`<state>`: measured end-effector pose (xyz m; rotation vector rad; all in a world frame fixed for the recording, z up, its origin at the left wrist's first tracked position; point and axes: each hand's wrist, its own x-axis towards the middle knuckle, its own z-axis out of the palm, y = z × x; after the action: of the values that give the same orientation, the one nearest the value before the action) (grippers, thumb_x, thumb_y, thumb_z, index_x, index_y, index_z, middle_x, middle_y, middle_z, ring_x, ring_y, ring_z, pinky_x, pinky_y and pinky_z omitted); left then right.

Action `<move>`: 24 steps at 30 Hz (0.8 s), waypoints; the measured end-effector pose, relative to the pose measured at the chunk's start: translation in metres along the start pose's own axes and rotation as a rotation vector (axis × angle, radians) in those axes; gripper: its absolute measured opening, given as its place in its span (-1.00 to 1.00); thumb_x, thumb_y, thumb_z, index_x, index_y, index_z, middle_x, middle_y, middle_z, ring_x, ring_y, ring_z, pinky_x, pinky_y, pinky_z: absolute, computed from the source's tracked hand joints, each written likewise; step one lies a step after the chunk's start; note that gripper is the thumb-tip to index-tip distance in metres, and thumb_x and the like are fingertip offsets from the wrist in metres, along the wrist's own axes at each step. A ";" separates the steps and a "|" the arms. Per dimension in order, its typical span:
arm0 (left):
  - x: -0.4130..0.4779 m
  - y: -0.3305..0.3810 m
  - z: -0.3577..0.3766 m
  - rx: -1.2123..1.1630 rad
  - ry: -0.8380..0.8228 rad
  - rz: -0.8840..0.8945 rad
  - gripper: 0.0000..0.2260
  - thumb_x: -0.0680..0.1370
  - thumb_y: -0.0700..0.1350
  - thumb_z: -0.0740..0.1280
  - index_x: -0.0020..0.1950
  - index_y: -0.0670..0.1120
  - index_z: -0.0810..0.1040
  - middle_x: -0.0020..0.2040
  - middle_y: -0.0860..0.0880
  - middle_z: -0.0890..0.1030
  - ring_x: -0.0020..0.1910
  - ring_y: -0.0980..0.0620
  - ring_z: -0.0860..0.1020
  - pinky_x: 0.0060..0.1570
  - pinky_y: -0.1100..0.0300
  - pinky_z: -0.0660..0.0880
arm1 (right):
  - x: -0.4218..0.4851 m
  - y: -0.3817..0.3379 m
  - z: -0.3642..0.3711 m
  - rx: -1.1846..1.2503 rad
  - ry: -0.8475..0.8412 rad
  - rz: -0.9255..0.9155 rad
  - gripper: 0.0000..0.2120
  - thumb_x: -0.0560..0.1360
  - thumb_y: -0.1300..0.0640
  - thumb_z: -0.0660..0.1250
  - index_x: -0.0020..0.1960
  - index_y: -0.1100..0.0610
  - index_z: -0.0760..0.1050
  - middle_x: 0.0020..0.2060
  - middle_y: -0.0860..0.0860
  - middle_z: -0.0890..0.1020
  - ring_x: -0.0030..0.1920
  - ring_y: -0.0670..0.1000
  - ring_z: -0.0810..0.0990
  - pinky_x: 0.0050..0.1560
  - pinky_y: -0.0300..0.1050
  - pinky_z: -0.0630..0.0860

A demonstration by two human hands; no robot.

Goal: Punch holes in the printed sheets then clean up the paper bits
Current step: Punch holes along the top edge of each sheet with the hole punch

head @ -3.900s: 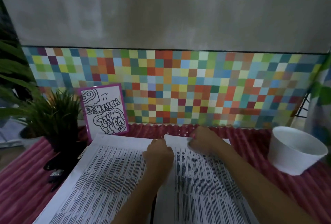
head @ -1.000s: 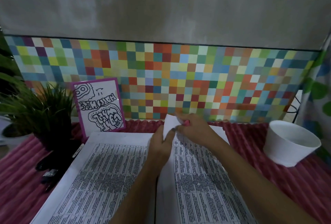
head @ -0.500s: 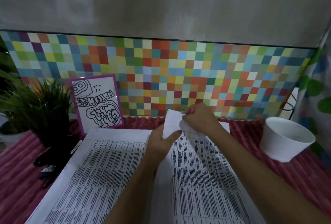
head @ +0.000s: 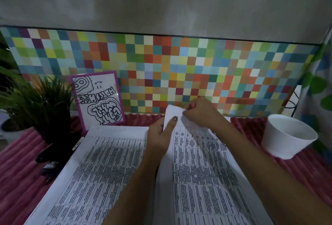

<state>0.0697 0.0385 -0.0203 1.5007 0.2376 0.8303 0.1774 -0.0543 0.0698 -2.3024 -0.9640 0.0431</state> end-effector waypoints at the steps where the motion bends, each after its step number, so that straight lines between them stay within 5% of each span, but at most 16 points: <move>1: 0.000 0.002 0.001 -0.001 -0.014 -0.041 -0.64 0.50 0.19 0.35 0.00 -0.10 0.65 -0.12 -0.36 0.62 -0.20 -0.08 0.54 -0.17 -0.06 0.51 | 0.002 0.000 0.000 0.033 0.033 0.031 -0.86 0.46 0.23 0.36 -0.25 0.21 0.63 -0.28 0.04 0.62 -0.18 0.06 0.59 -0.06 -0.07 0.56; 5: -0.001 0.001 -0.001 0.062 -0.107 -0.198 -0.60 0.49 0.25 0.36 -0.01 -0.08 0.65 -0.06 -0.29 0.65 -0.17 -0.02 0.55 -0.10 0.00 0.49 | 0.013 0.006 -0.006 0.125 0.139 0.159 -0.85 0.46 0.27 0.32 -0.13 0.30 0.65 -0.16 0.19 0.68 -0.15 0.15 0.63 -0.08 0.00 0.59; 10: 0.003 0.003 -0.008 0.100 -0.063 -0.333 -0.61 0.57 0.26 0.21 0.07 0.04 0.68 0.04 0.02 0.71 0.10 -0.01 0.64 0.29 -0.05 0.47 | 0.019 0.011 -0.019 0.190 0.093 0.262 -0.84 0.45 0.31 0.31 -0.07 0.38 0.60 -0.38 0.13 0.51 -0.47 0.06 0.43 -0.41 -0.17 0.36; 13: 0.002 0.007 -0.013 0.048 -0.155 -0.332 -0.72 0.65 0.01 0.21 0.05 -0.05 0.70 -0.01 -0.02 0.72 0.01 -0.01 0.68 0.17 -0.06 0.55 | 0.018 0.012 -0.028 0.299 0.039 0.296 -0.77 0.47 0.35 0.32 0.08 0.47 0.53 -0.37 0.15 0.45 -0.58 0.01 0.34 -0.49 -0.20 0.29; 16: 0.000 0.010 -0.018 -0.090 -0.272 -0.373 -0.76 0.65 -0.25 0.18 0.17 -0.22 0.62 -0.15 -0.08 0.73 -0.23 0.08 0.69 -0.17 0.20 0.61 | 0.020 0.015 -0.031 0.364 0.012 0.331 -0.70 0.45 0.40 0.30 0.15 0.51 0.47 -0.33 0.18 0.44 -0.59 0.01 0.35 -0.45 -0.17 0.30; 20: 0.000 0.011 -0.025 -0.088 -0.394 -0.418 -0.72 0.57 -0.29 0.31 0.29 -0.22 0.55 0.09 -0.19 0.68 0.04 -0.12 0.67 0.02 0.10 0.63 | 0.021 0.015 -0.033 0.313 0.024 0.358 -0.91 0.46 0.39 0.30 -0.11 0.37 0.58 -0.44 0.13 0.43 -0.56 0.03 0.37 -0.46 -0.17 0.30; 24: 0.000 0.005 -0.028 0.035 -0.382 -0.416 -0.70 0.50 -0.37 0.40 0.23 -0.28 0.59 0.05 -0.22 0.69 -0.06 -0.11 0.69 -0.07 0.08 0.64 | 0.026 0.014 -0.027 0.228 0.020 0.363 -0.75 0.47 0.35 0.30 -0.34 0.18 0.39 -0.50 0.07 0.40 -0.51 0.00 0.35 -0.44 -0.22 0.25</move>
<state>0.0511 0.0593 -0.0188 1.5392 0.2670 0.2036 0.2128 -0.0596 0.0888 -2.2287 -0.4922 0.2665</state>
